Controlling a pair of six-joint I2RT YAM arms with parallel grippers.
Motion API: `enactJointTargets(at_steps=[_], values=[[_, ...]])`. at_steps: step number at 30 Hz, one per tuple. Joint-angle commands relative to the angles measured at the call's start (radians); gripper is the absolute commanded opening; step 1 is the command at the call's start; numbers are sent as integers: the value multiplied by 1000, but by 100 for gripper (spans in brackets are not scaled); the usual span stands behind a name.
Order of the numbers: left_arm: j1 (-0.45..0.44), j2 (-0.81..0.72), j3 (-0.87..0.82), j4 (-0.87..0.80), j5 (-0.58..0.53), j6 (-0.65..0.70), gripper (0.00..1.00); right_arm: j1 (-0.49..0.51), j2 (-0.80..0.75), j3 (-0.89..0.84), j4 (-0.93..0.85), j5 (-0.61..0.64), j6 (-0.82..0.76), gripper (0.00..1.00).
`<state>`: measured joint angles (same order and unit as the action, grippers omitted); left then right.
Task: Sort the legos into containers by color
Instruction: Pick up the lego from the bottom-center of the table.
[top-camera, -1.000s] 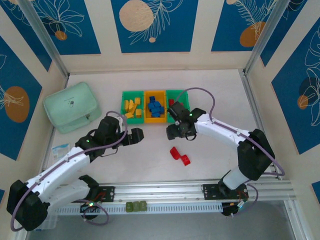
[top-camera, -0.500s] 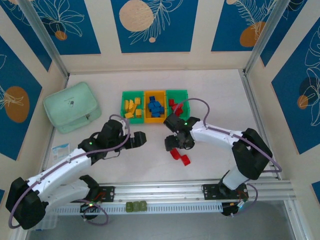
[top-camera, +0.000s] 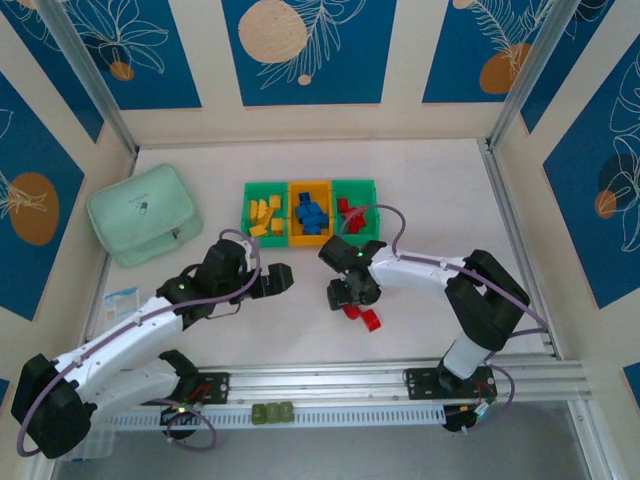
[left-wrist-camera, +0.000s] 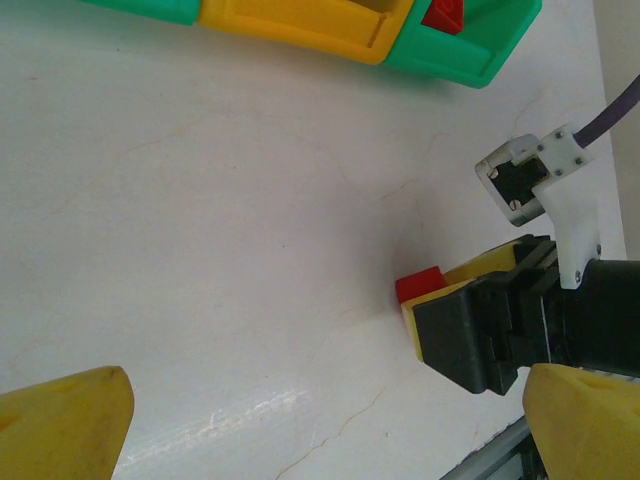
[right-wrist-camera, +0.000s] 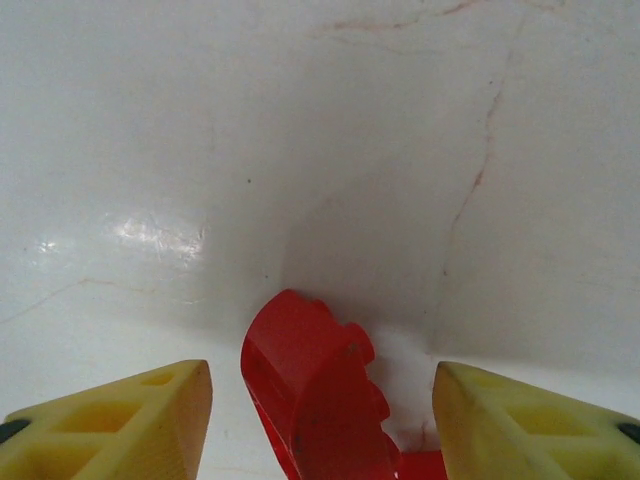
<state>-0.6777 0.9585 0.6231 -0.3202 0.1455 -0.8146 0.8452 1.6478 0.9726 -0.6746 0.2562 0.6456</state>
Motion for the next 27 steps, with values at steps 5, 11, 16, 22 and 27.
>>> enactJointTargets(at_steps=[5,11,16,22,27], values=[[-9,4,5,14,-20,-12,99,8,38,-7,17,-31,2,50],[-10,6,7,16,-19,-12,99,7,41,-9,25,-34,1,40],[-10,8,19,12,-17,-6,99,2,38,-8,24,-34,-1,31],[-10,9,26,10,-20,-5,99,-5,1,6,13,-34,-5,26],[-10,13,38,14,-23,2,99,-21,-32,20,3,-32,-15,21]])
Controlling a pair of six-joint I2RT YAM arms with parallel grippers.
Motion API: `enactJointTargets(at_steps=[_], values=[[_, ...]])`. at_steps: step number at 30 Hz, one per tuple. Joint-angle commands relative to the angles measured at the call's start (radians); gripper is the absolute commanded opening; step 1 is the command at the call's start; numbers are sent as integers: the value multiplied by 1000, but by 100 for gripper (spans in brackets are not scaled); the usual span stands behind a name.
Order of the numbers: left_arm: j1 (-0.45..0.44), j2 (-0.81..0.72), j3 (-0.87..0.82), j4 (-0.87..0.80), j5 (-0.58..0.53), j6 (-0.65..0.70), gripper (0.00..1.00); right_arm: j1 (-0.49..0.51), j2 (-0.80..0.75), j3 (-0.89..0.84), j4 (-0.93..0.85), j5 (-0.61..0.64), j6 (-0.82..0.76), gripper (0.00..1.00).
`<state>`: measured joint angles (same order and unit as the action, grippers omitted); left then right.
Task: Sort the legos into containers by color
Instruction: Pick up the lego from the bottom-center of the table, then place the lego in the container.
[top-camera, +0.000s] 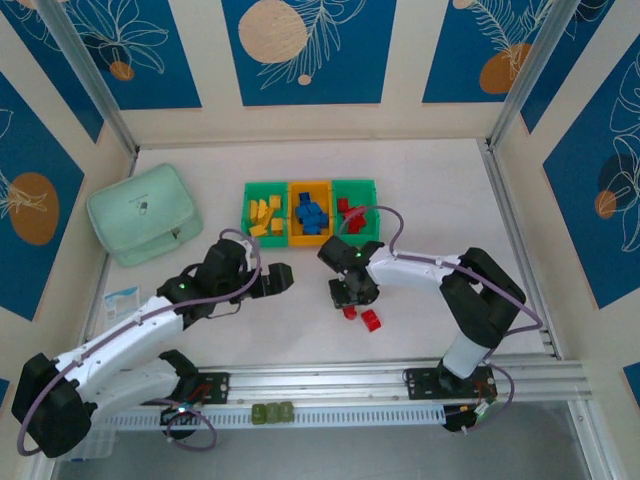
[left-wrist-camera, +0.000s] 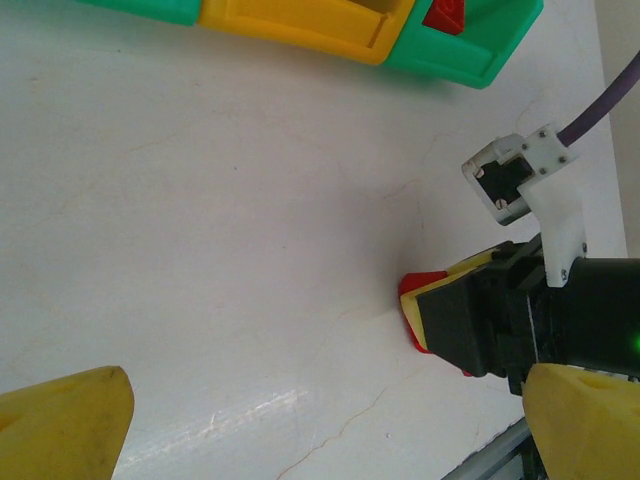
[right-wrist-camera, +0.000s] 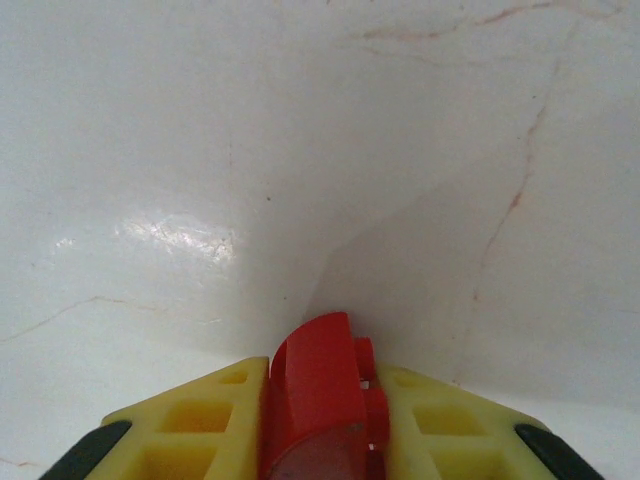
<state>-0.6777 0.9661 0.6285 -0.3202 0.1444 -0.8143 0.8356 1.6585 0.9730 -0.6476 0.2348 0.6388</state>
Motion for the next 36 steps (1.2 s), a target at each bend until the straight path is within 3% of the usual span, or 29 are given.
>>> enactJointTargets(at_steps=[1,7,13,18,21,28,31,36], values=[[-9,7,36,12,-23,4,99,-15,-48,22,-26,-11,-11,20],[-10,30,80,6,-23,27,99,-53,-101,89,-71,31,-54,18],[-9,89,143,14,-28,59,99,-171,-103,218,-70,88,-141,18],[-8,136,188,22,-44,78,99,-288,1,351,-36,122,-194,18],[-5,156,205,30,-55,82,99,-319,97,453,-16,171,-238,18],[4,186,235,28,-74,86,99,-383,319,688,-8,156,-285,18],[7,186,235,30,-77,86,99,-396,396,775,-27,159,-298,24],[12,186,238,29,-69,87,99,-400,438,836,-57,140,-301,45]])
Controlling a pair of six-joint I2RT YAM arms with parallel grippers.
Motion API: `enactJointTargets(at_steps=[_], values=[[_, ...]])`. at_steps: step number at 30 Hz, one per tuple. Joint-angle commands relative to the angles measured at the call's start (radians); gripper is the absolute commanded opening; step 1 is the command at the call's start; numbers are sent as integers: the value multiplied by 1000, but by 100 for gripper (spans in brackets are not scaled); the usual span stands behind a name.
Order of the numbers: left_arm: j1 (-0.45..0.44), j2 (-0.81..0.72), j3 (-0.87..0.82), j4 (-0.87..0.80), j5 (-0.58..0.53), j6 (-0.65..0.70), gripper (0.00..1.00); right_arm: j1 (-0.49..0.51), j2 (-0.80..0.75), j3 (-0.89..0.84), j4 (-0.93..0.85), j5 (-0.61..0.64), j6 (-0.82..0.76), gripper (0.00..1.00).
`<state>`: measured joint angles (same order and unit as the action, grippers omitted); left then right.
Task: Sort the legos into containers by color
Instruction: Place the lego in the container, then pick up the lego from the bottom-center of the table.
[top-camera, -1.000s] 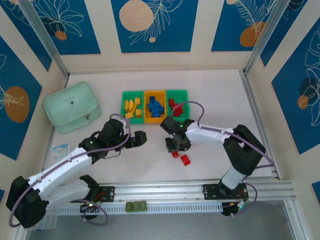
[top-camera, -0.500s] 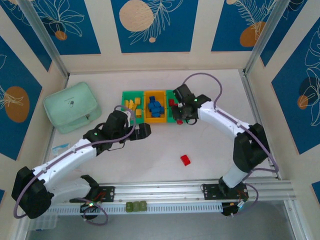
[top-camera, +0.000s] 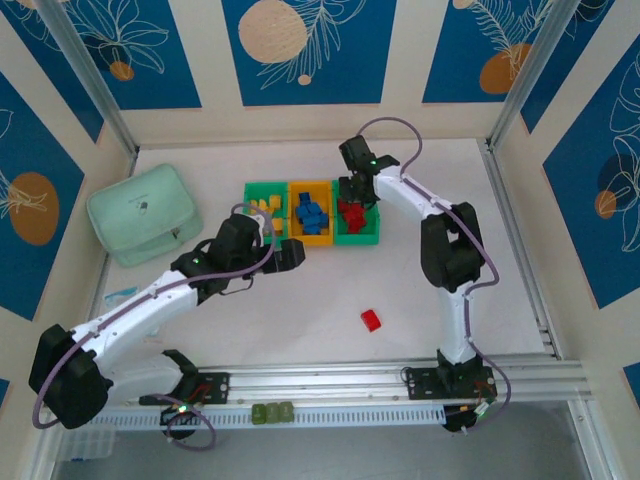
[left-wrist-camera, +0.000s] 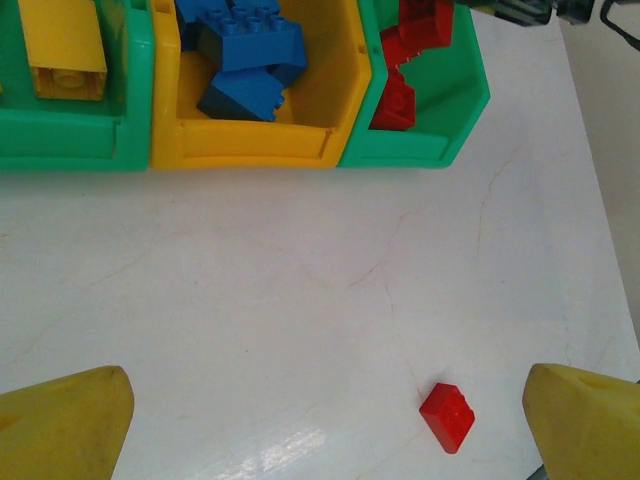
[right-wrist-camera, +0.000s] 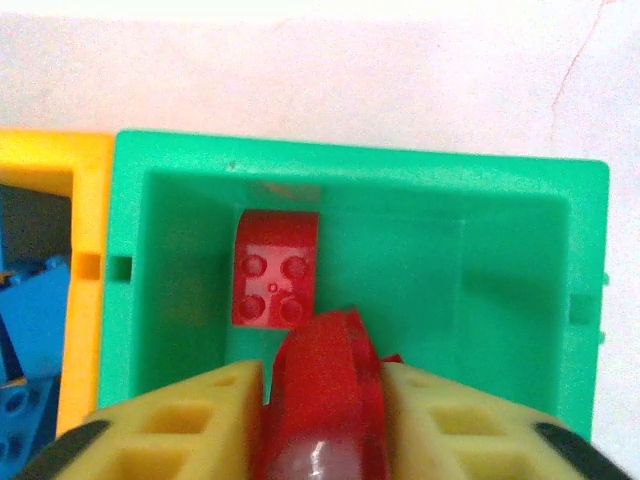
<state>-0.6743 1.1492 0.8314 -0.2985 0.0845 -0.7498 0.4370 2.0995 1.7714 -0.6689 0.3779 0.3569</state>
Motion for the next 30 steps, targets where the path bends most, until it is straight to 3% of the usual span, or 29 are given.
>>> enactJointTargets(at_steps=[1,8,17,30], values=[[10,2,35,5,-8,23,99,-1,-14,34,-32,-6,-20,48],[12,-6,35,8,8,26,99,18,-152,-40,-27,-24,-12,58],[12,-50,1,-12,45,24,99,56,-403,-305,-26,-55,47,68],[-31,-154,-104,-87,52,24,99,171,-687,-651,-200,-40,194,81]])
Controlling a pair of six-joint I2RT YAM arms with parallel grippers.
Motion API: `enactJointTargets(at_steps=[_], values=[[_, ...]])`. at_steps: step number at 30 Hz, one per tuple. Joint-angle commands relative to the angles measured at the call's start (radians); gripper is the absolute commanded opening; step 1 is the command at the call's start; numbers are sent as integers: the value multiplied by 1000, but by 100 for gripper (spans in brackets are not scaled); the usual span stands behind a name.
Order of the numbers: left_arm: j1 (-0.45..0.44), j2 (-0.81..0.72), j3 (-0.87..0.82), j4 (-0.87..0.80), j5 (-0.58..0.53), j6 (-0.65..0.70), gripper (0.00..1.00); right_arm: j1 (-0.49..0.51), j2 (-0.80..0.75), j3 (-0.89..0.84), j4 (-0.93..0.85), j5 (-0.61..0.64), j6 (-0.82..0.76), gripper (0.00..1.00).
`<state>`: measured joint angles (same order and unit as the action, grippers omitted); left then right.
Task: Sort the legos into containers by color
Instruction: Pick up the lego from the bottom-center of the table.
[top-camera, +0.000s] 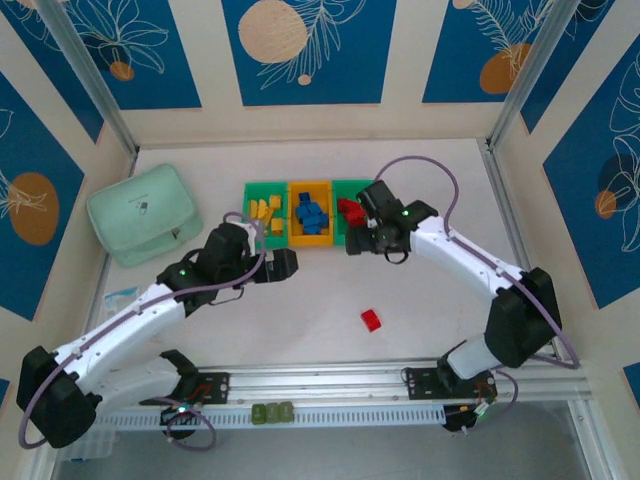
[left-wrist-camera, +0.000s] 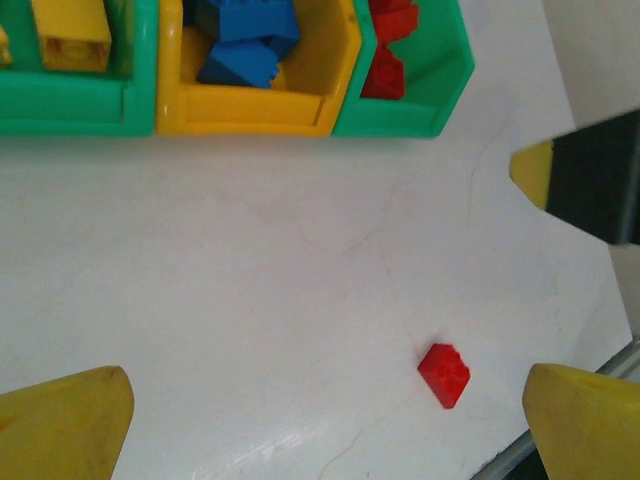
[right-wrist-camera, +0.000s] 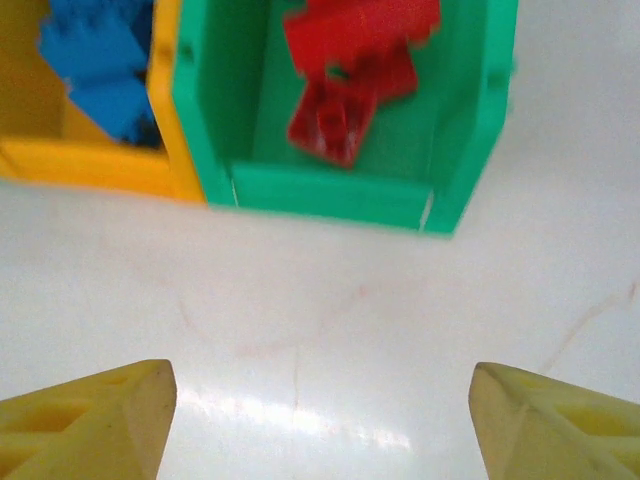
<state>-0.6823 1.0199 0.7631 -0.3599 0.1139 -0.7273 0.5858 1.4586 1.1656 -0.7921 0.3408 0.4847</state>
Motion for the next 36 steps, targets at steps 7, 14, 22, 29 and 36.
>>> enactJointTargets(at_steps=[7,14,22,29,36], values=[[-103,-47,-114,36,-20,-61,99,133,-121,-229,-111,-35,222,85],[-153,-44,-154,97,-70,-124,99,266,-81,-351,-32,-74,338,84],[-163,-20,-154,109,-79,-130,99,298,11,-379,47,-61,341,66],[-163,-21,-152,100,-86,-132,99,300,52,-393,82,-64,334,50],[-164,-10,-144,102,-89,-126,99,296,56,-411,97,-62,330,34]])
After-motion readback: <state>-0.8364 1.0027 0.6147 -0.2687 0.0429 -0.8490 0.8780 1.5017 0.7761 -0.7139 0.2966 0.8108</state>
